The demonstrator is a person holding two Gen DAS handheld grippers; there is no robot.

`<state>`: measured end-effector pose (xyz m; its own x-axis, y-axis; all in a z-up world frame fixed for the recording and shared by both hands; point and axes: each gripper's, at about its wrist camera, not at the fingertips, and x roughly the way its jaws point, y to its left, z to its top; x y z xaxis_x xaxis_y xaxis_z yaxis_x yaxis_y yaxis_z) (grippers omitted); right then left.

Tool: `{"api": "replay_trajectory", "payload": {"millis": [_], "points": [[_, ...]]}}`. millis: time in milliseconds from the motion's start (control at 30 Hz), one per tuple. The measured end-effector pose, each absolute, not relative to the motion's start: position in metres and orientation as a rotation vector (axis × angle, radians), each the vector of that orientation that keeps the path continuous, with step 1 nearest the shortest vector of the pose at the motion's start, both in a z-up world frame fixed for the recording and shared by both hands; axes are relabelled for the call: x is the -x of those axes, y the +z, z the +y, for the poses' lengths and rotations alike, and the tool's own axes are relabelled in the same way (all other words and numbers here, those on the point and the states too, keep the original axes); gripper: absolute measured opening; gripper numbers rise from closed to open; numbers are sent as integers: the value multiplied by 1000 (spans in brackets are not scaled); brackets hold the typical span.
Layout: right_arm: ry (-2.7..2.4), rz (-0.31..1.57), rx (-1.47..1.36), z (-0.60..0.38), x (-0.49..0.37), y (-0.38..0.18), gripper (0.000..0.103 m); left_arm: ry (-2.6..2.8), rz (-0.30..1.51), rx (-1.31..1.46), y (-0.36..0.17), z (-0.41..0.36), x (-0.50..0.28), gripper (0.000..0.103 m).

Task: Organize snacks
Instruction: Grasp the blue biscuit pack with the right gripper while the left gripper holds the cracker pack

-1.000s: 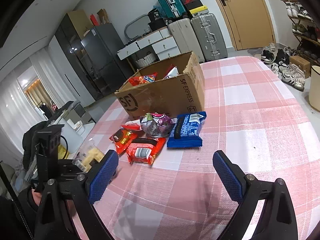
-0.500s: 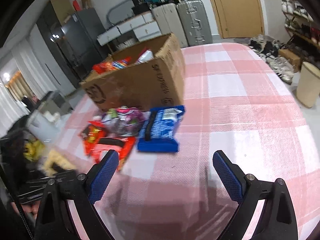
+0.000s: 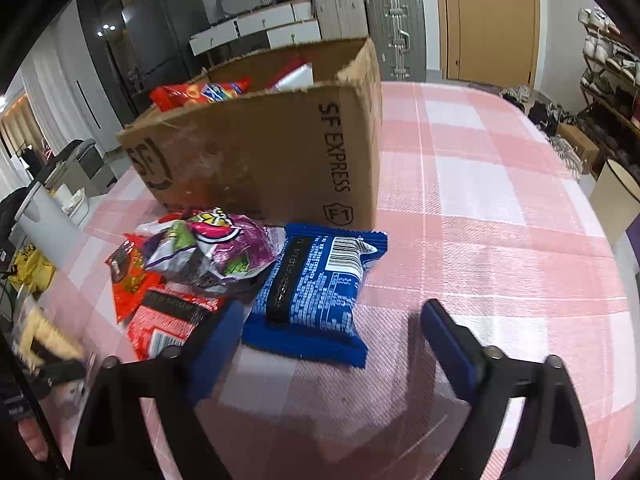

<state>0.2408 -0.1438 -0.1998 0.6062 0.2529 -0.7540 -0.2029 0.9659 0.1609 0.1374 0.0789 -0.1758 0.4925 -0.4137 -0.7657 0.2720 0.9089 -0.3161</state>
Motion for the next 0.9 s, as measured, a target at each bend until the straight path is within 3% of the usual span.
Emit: {"api": "replay_trajectory", "payload": {"millis": [100,200,333,900], "points": [[271,876,-24,-136,-246,-200,80,-412,973,173,-176,82,-136,11],[259,868,63,-127,-246,-200,53,-408,972,183,-175,83,-134,11],[306,871,1,-137,-240,-197,40,-417,963,181,-171,82,-132,11],[398,776,-161,-170,-181,-165,38,-406,927,150,-149,74,-116,11]]}}
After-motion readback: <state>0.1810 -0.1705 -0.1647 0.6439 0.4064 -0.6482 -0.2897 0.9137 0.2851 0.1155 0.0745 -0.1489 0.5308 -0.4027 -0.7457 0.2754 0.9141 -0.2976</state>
